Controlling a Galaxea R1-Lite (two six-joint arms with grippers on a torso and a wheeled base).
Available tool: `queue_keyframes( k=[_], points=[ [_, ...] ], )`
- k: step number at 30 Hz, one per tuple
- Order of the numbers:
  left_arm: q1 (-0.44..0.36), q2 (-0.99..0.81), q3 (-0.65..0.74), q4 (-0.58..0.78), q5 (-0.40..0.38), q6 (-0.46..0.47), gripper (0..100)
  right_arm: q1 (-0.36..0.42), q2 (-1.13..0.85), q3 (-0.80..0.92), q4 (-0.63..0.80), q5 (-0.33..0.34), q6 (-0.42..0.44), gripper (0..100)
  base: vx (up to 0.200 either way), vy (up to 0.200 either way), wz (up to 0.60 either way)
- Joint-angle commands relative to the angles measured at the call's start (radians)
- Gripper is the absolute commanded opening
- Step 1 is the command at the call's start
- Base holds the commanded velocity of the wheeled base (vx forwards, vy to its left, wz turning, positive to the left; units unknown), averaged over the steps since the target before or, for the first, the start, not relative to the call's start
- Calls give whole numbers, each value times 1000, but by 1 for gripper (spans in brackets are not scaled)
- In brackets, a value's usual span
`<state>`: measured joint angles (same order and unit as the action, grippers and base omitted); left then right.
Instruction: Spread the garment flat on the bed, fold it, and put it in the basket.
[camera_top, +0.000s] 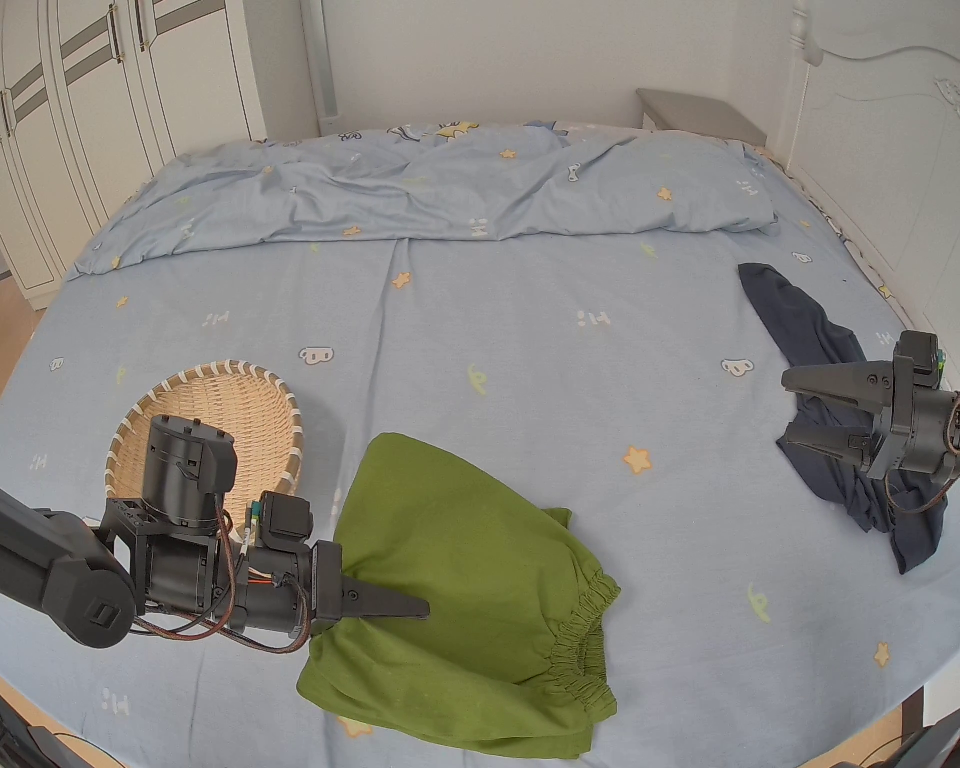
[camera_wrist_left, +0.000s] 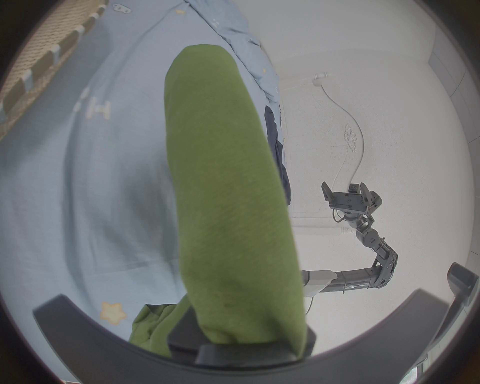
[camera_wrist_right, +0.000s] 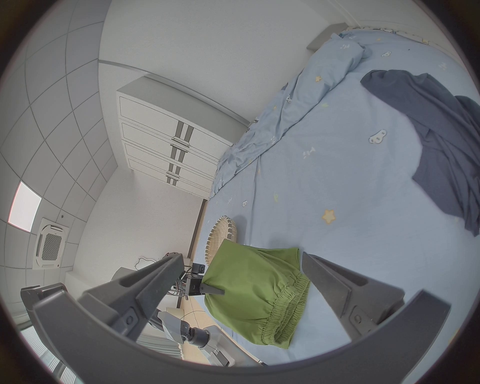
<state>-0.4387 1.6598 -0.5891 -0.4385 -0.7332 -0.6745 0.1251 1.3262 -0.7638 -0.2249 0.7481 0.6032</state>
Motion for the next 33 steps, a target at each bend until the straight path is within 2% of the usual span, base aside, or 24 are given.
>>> queue_keyframes(
  k=[1,6,10,12,14,17,20,27,29,33],
  points=[
    [-5,-8,-8,-3,18,0,0,1,-12,1,-1,2,0,100,0,0,0],
    [-5,-89,-31,-6,64,16,0,1,-30,0,-1,5,0,100,0,0,0],
    [0,-144,-89,4,61,116,0,1,-50,1,1,5,0,100,0,0,0],
    [0,-147,-115,18,61,136,0,1,-58,1,1,5,1,100,0,0,0],
    [3,-149,-218,139,63,177,0,1,-79,1,1,5,1,100,0,0,0],
    [54,-149,-317,297,64,319,0,1,-99,1,2,5,1,100,0,0,0],
    [126,-146,-396,362,72,490,0,1,-110,0,1,5,1,100,0,0,0],
    [206,-144,-526,351,72,506,0,7,-110,6,1,5,1,100,0,0,0],
    [262,-143,-590,317,74,504,0,21,-110,11,1,-4,1,100,0,0,0],
    [356,-140,-618,258,60,501,0,31,-110,15,1,-6,1,100,0,0,0]
  ],
)
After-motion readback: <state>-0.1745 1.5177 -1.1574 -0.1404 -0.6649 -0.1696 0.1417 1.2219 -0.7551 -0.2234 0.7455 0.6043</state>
